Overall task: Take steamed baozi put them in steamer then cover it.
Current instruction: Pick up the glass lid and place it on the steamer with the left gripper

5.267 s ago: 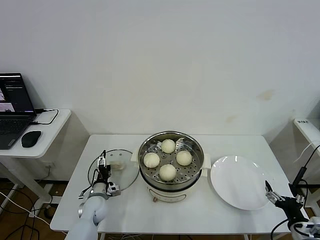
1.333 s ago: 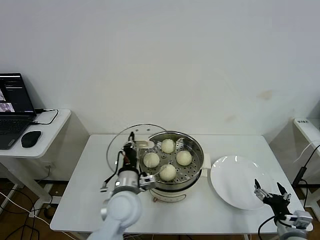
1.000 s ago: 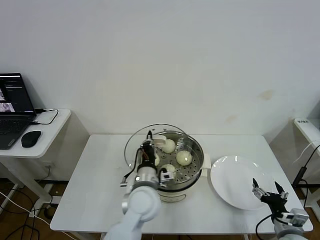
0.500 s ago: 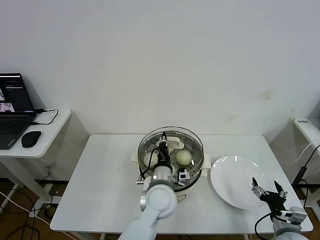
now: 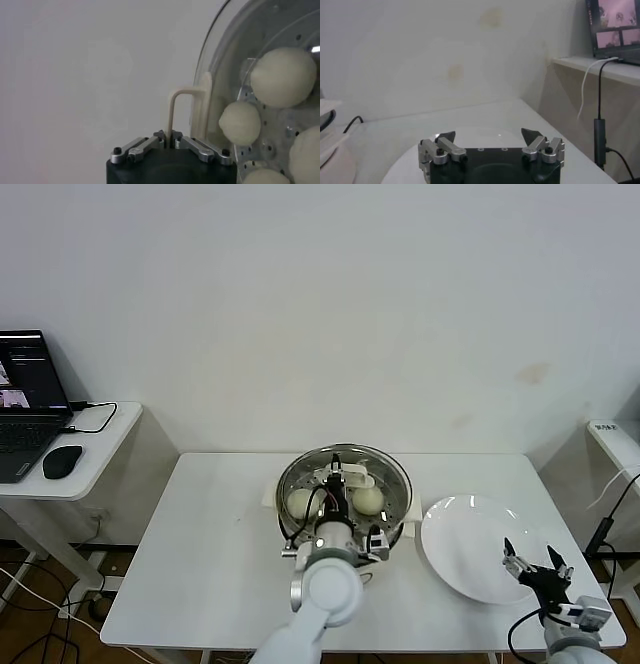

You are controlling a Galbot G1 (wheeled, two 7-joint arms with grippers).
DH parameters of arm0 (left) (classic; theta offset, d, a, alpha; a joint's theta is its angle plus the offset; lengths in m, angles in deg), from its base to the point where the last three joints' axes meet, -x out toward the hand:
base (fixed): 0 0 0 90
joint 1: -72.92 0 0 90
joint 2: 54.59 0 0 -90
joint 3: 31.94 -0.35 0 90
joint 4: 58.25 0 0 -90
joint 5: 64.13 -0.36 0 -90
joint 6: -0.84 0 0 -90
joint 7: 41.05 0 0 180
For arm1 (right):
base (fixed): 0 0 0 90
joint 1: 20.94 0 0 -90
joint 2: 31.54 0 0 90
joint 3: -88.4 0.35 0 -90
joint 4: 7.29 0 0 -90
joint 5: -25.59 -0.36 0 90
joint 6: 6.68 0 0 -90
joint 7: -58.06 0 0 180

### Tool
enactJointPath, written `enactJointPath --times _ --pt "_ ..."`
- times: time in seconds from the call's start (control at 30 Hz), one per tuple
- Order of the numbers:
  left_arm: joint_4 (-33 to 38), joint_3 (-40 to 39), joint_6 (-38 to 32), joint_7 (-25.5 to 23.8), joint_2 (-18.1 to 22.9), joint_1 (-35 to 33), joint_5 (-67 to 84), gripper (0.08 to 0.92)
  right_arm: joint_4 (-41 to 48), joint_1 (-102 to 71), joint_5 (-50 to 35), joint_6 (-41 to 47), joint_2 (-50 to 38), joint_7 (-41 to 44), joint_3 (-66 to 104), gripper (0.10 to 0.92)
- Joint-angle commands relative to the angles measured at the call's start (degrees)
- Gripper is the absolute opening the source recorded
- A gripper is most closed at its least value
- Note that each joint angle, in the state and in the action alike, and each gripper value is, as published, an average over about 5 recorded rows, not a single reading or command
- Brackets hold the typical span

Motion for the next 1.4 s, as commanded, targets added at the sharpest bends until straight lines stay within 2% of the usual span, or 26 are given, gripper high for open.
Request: enactJointPath --times 0.03,0.47,1.1,1.4 --pt "-0.7 -0.1 0.0 -0.2 0.4 -0.3 -0.9 0.147 0.3 0.0 0.3 -0.2 0.1 0.1 0.0 0.823" --pt "-1.3 0.8 0.0 0.5 0.3 -0.3 -0.7 0.147 0.2 0.0 0.4 -0.4 0.2 0.2 0.3 0.823" --pt "-3.1 1.6 -1.6 5.3 0.3 -1.4 0.8 0.147 0.1 -0.4 0.6 -0.8 0.4 0.7 0.8 0.823" --pt "-2.9 1.6 -1.9 5.2 0.3 -1.5 1.4 0.147 0.1 -0.6 0.5 -1.0 0.5 0.8 0.9 0.823"
